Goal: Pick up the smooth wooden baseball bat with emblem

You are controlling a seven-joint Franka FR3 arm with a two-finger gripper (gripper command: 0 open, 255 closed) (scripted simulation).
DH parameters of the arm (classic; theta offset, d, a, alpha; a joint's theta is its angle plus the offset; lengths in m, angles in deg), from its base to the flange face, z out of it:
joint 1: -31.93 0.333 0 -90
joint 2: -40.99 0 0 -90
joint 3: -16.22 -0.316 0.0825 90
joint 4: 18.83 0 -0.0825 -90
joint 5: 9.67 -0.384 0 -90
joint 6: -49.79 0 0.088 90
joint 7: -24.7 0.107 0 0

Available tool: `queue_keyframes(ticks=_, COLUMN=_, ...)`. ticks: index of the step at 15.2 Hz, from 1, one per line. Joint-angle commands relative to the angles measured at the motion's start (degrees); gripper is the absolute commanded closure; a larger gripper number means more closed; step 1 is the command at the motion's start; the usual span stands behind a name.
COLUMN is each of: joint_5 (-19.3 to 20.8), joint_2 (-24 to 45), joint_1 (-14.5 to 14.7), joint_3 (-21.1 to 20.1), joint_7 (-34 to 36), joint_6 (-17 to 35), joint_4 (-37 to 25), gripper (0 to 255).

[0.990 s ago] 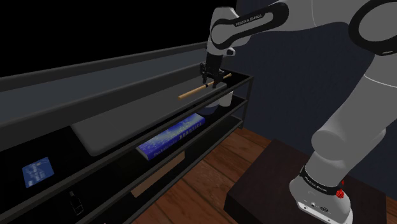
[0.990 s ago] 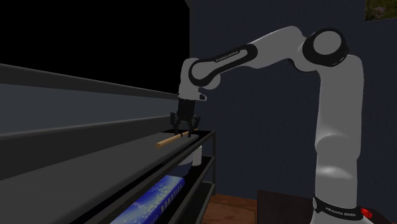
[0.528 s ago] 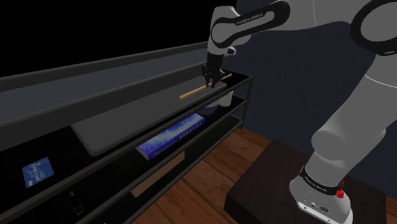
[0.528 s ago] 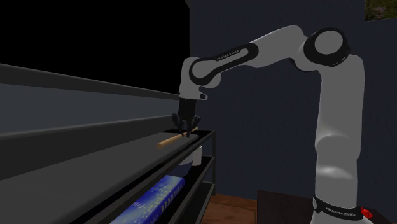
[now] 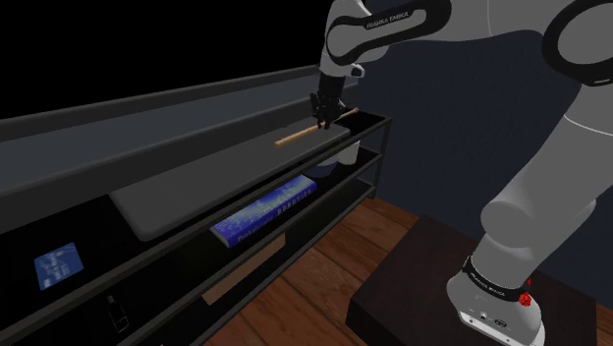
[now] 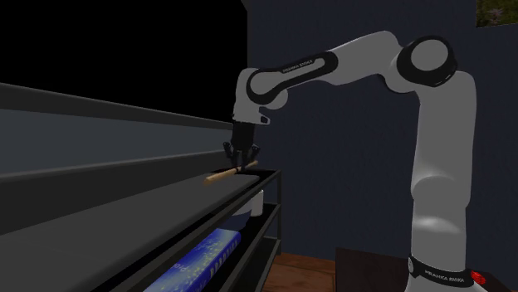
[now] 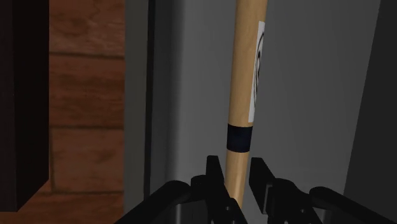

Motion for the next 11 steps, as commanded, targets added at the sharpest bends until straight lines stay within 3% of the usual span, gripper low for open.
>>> queue_keyframes(ticks=1, joint_5=0.0, joint_2=0.0, joint_1=0.0, joint_3=0.0, joint_7=0.0, joint_6=-1.6, joint_4=-1.6, gripper=255)
queue_keyframes(ticks=11, joint_5=0.1, joint_2=-0.1, joint_1=-0.1, joint_3=0.1, joint_7=0.2, joint_6=-7.8, joint_4=-7.7, gripper=255)
